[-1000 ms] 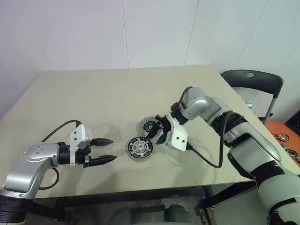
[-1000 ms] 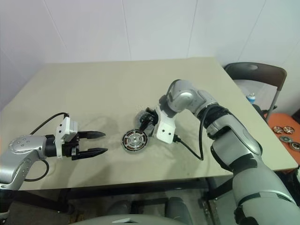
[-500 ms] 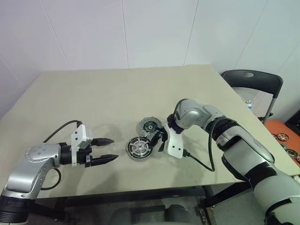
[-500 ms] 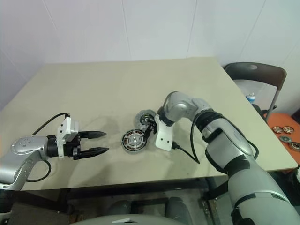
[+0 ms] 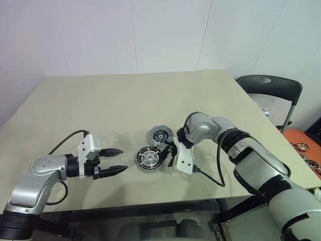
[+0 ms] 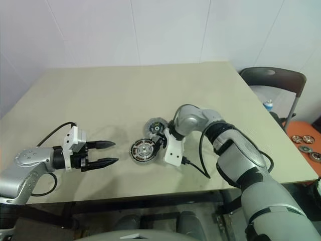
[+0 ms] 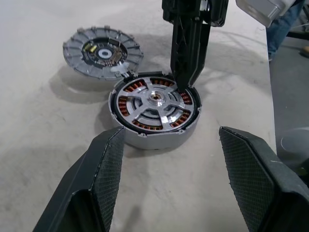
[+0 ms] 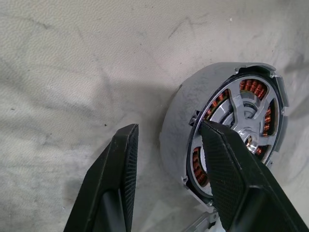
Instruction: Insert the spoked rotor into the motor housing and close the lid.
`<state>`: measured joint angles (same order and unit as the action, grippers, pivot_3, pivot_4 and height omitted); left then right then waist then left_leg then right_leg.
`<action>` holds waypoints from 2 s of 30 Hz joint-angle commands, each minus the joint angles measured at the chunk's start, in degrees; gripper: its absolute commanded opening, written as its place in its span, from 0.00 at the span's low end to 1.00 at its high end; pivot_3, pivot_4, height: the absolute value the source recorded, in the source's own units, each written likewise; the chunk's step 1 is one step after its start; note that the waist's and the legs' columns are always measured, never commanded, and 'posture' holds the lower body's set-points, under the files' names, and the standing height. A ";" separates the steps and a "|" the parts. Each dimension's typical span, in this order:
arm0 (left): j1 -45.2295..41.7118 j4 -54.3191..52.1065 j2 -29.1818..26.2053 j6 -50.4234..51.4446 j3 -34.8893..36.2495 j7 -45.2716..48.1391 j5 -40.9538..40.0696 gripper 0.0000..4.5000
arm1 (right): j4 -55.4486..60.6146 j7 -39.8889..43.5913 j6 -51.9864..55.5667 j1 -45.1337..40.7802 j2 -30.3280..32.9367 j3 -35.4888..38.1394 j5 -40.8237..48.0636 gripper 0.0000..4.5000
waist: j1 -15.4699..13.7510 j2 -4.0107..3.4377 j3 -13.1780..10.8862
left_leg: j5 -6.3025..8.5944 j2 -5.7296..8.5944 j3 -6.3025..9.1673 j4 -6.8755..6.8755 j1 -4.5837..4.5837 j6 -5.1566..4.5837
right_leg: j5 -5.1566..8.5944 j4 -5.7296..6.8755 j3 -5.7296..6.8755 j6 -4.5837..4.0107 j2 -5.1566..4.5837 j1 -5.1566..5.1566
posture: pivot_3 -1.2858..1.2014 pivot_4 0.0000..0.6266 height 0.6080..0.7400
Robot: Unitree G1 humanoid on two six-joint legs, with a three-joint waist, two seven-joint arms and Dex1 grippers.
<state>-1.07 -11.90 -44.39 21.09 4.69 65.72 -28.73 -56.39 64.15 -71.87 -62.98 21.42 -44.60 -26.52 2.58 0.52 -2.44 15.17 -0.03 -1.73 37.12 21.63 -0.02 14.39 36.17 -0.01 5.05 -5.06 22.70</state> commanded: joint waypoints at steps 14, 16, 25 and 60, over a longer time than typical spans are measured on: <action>-1.23 -0.03 0.71 -0.58 -0.73 -1.06 0.10 0.74 | 0.82 3.04 4.86 -3.37 -2.16 1.37 4.88 0.03 | 0.03 0.00 0.00 | 0.00 -0.03 0.00 -0.04 -0.20 0.01 | 0.05 -0.01 0.00 -0.09 0.04 -0.17 | 0.52 0.00 1.00; -1.43 -0.04 0.85 -0.56 -0.94 -1.19 0.16 0.74 | 2.65 6.47 8.37 -2.90 -2.35 2.22 8.19 0.03 | -0.02 0.00 0.00 | 0.00 -0.03 0.01 -0.04 -0.19 0.00 | 0.05 -0.01 0.00 -0.08 0.04 -0.17 | 0.52 0.00 1.00; -2.26 0.81 1.32 -0.79 -1.75 -1.01 0.97 0.74 | 15.99 18.63 35.01 1.02 -0.40 6.22 14.80 0.03 | -0.13 0.00 0.00 | 0.00 -0.03 0.02 -0.04 -0.14 0.01 | -0.02 -0.02 0.00 0.04 0.02 -0.12 | 0.52 0.00 1.00; -4.44 2.20 5.06 -1.35 -4.59 -2.64 2.98 0.74 | 25.55 20.75 118.79 -0.28 -9.28 2.66 13.27 0.03 | 0.16 0.21 0.14 | 0.00 0.05 0.02 0.12 0.65 0.01 | -0.08 0.08 0.06 0.11 0.07 0.63 | 0.52 0.00 1.00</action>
<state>-5.29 -7.50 -39.18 19.77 -1.06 63.48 -25.23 -29.27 86.15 47.25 -62.03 13.26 -41.88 -13.63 2.74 0.73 -2.31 15.17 0.01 -1.71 37.23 22.21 -0.01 14.31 36.27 0.05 5.16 -4.93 23.28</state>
